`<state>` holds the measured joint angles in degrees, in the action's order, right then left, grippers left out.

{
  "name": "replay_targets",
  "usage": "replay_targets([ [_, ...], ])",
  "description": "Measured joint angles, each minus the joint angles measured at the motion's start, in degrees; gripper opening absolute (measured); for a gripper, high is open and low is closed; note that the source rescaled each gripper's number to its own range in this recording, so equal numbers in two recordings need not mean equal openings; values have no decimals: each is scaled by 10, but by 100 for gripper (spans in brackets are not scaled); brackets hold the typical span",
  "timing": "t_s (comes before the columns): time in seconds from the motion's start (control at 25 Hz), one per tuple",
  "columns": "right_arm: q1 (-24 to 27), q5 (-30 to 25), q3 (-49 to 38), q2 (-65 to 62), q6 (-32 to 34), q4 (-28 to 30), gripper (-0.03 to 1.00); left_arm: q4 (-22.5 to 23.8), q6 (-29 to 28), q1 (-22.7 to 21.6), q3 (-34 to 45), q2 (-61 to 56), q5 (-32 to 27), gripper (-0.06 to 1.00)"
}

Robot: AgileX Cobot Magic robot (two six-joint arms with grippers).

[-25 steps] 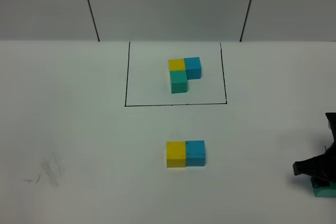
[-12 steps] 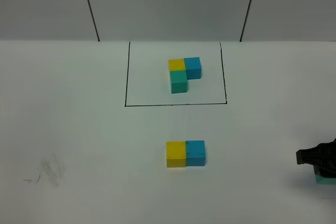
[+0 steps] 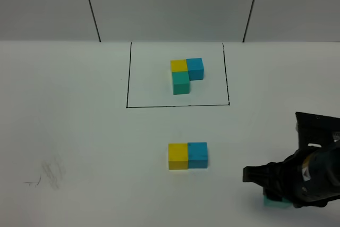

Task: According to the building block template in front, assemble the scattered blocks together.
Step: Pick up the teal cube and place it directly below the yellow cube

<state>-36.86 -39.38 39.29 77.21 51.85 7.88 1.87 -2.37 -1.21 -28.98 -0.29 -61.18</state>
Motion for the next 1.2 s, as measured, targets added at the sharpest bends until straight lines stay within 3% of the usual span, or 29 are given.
replay_targets([
  [0.12, -59, -38, 45, 41, 85, 28, 1, 0, 0, 0, 0, 0, 0, 96],
  [0.32, -125, -127, 160, 142, 164, 71, 1, 0, 0, 0, 0, 0, 0, 96],
  [0.52, -142, -158, 251, 232, 168, 53, 1, 0, 0, 0, 0, 0, 0, 96],
  [0.72, -161, -110, 274, 272, 118, 14, 1, 0, 1, 0, 0, 0, 0, 96],
  [0.92, -184, -28, 275, 283, 108, 31, 1, 0, 1, 0, 0, 0, 0, 96],
  [1.2, -185, -5, 288, 319, 78, 33, 1, 0, 1, 0, 0, 0, 0, 96],
])
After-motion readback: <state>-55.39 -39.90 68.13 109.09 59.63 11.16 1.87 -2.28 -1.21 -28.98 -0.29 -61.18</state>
